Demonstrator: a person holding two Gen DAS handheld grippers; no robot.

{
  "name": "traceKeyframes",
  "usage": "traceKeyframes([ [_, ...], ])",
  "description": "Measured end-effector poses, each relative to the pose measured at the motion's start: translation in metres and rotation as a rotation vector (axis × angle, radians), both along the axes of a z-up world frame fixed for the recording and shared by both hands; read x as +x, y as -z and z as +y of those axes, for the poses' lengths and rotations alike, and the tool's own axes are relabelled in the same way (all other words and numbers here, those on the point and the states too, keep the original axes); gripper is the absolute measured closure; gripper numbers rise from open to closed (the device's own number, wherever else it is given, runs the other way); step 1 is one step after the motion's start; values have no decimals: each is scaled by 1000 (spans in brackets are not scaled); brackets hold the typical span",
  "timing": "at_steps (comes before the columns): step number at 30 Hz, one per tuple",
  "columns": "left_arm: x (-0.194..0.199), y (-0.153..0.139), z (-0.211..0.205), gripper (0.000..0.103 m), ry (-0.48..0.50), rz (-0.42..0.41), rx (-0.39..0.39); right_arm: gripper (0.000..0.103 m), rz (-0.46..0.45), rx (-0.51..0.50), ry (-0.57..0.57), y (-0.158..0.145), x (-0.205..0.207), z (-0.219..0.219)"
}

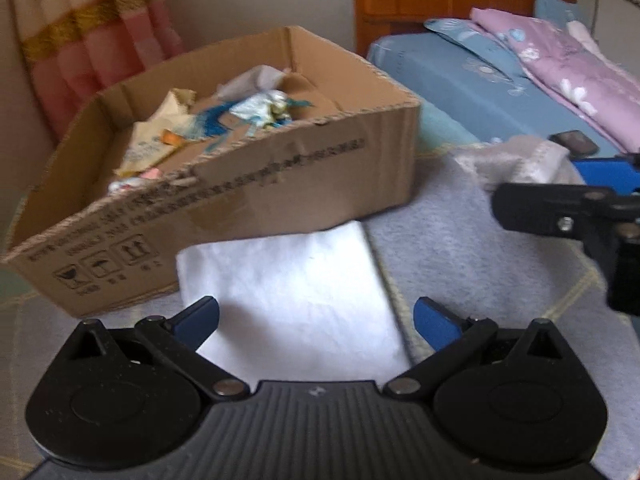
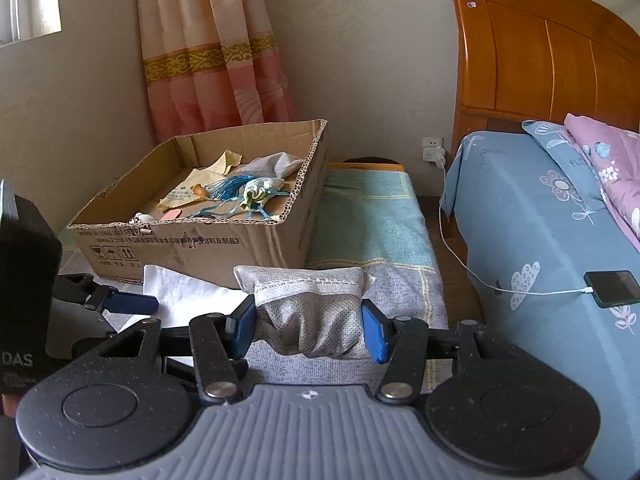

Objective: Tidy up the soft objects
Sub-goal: 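Pinch the white cloth with the left tool and lift it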

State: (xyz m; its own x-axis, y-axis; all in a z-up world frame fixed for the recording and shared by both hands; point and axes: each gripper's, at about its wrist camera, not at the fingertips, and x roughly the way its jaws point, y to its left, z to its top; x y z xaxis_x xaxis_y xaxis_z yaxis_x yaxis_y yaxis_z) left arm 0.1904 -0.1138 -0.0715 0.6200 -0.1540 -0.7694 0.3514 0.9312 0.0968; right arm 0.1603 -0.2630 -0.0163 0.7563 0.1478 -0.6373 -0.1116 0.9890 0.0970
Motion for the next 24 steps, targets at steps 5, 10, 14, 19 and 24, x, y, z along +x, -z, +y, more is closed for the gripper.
traceKeyframes([
  [5,-2,1,19,0,-44,-5,-18,44,2,5,-8,2,1,0],
  [10,5,2,26,1,-82,53,-82,44,5,20,-16,4,2,0],
  [14,1,-3,24,17,-56,48,-91,44,5,29,-21,4,0,-1],
  [19,-5,-9,28,43,-52,37,-116,44,5,36,-21,3,0,-1],
  [24,-6,-15,33,67,-44,31,-134,44,3,35,-31,3,-1,1],
])
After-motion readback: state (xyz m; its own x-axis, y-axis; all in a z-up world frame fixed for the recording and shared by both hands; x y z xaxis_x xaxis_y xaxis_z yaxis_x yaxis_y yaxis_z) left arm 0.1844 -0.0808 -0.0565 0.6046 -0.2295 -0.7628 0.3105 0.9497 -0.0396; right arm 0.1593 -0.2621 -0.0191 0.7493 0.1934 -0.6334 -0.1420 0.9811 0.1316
